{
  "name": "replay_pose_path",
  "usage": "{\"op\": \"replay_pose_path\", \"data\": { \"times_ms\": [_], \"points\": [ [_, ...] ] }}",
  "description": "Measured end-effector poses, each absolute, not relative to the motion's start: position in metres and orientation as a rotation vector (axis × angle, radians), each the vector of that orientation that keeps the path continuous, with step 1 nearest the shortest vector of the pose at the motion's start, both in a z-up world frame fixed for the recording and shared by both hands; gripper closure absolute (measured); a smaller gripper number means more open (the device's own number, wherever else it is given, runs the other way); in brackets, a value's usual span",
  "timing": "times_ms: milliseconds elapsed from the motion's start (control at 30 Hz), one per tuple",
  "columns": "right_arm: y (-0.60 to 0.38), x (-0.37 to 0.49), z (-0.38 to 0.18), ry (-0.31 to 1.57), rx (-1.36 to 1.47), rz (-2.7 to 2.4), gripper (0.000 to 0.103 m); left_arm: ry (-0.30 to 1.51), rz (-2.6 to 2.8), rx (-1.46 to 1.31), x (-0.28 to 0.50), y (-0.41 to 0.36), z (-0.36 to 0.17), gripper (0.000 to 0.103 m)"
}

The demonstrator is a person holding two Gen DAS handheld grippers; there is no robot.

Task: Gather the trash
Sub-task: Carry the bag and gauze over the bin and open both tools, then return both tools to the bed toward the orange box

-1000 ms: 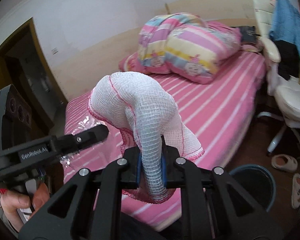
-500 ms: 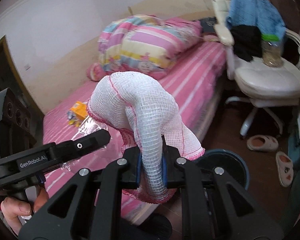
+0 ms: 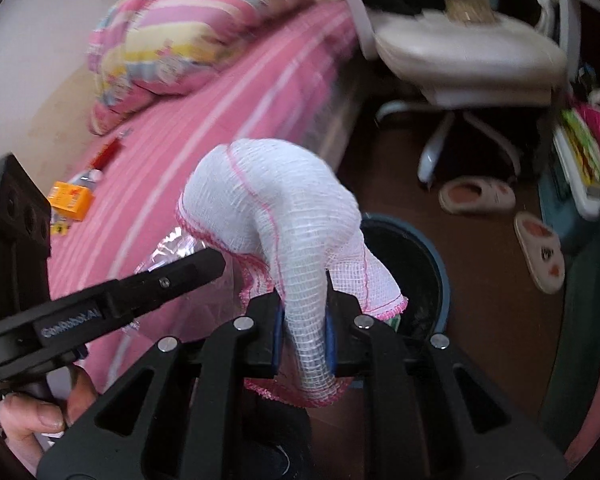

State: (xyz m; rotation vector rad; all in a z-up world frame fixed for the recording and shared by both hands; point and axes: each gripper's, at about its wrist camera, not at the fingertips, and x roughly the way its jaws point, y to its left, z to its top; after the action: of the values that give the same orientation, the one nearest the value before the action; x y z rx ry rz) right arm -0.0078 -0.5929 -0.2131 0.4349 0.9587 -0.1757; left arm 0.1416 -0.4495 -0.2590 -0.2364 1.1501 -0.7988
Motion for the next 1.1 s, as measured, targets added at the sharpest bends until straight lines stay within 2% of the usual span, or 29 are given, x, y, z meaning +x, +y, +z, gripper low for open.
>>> {"op": "replay_pose_path", "data": {
  "times_ms": [300,400,467,500,533,567,600,633,667,733,833,900,1100],
  "points": [
    [-0.621,0.012,-0.297,1.113,0.539,-0.266,0.085,1.389,-0.738,-0.171,0.175,-0.488,-0.340,0.093],
    [-0.627,0.020,-0.316,1.149,0.545,-0.293,0.081,1.431,-0.720,-0.154,0.181,-0.499,-0.358,0.092],
    [-0.632,0.023,-0.327,1.165,0.555,-0.305,0.078,1.455,-0.713,-0.149,0.186,-0.505,-0.367,0.082],
    [-0.633,0.024,-0.328,1.169,0.556,-0.313,0.072,1.462,-0.705,-0.144,0.189,-0.510,-0.369,0.079],
    [-0.634,0.025,-0.330,1.174,0.549,-0.329,0.061,1.469,-0.695,-0.150,0.192,-0.512,-0.372,0.070],
    [-0.636,0.025,-0.330,1.170,0.550,-0.340,0.054,1.474,-0.681,-0.163,0.195,-0.510,-0.375,0.053],
    [-0.637,0.024,-0.330,1.164,0.552,-0.345,0.042,1.472,-0.671,-0.169,0.198,-0.509,-0.375,0.046],
    [-0.639,0.022,-0.327,1.154,0.553,-0.349,0.036,1.466,-0.672,-0.175,0.198,-0.510,-0.374,0.041],
    [-0.639,0.020,-0.324,1.146,0.538,-0.360,0.034,1.462,-0.677,-0.178,0.199,-0.509,-0.373,0.037],
    [-0.637,0.015,-0.318,1.134,0.515,-0.378,0.027,1.471,-0.671,-0.178,0.199,-0.508,-0.372,0.030],
    [-0.636,0.008,-0.307,1.112,0.506,-0.401,0.025,1.453,-0.676,-0.204,0.199,-0.502,-0.362,0.029],
    [-0.631,0.004,-0.293,1.074,0.473,-0.423,0.024,1.420,-0.667,-0.222,0.199,-0.494,-0.347,0.025],
    [-0.587,0.000,-0.218,0.830,0.281,-0.456,0.018,1.283,-0.611,-0.270,0.195,-0.457,-0.290,0.018]
  ]
}}
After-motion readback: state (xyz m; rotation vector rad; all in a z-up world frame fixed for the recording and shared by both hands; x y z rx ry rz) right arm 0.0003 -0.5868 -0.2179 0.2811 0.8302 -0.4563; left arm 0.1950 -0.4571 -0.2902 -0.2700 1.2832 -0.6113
